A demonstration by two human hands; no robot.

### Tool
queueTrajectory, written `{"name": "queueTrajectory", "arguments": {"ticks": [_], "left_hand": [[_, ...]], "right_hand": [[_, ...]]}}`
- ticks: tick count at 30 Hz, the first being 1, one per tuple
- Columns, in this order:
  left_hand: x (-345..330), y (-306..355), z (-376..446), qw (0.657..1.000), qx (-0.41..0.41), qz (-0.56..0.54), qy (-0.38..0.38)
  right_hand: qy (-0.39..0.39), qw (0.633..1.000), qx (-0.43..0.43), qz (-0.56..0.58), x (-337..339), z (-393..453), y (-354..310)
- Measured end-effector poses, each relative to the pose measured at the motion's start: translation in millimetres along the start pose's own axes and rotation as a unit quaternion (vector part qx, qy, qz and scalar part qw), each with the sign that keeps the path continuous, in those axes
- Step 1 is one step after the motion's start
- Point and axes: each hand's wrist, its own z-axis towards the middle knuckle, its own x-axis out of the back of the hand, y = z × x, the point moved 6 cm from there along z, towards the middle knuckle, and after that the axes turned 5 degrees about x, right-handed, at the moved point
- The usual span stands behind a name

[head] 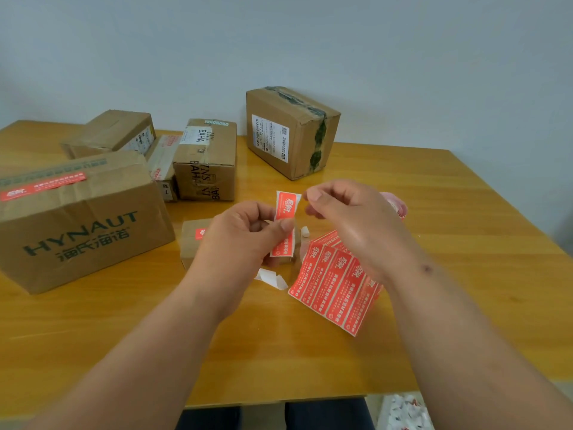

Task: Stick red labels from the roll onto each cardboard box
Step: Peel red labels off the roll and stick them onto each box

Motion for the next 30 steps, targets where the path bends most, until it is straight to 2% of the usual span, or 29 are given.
{"name": "queueTrajectory", "arguments": {"ticks": [2,5,7,9,11,12,14,20,30], "left_hand": [[-3,-1,-1,0.999,0.002,0.014,-0.029],[-5,-4,-3,0.998,0.012,0.013,-0.063],[-4,-4,-5,0.998,0.011,0.01,-0.057],[4,0,-5,0.995,-0.046,0.091,0.023],[10,13,-11,0.958,-0.154,0.213,0.119],[8,20,-15,0.94,-0.197,0.244,0.132],[1,25,-18,0.933,-0.222,0.257,0.118],[-1,13,-17,0.979,-0.125,0.147,0.063],[1,15,-16,0.987,-0.102,0.111,0.059]], "right_hand": [[-0.007,0.998,-0.004,0.057,-5,-1,3],[-0.016,0.996,-0.016,0.084,-9,-3,6],[-0.016,0.995,-0.028,0.093,-8,-5,8],[-0.005,0.996,-0.031,0.086,-6,-6,8],[0.009,0.996,-0.028,0.086,-6,-8,7],[0.015,0.996,-0.026,0.09,-6,-9,6],[0.017,0.995,-0.014,0.098,-8,-13,3],[0.007,0.992,0.004,0.126,-13,-20,2],[0.016,0.994,0.016,0.105,-12,-26,0]]}}
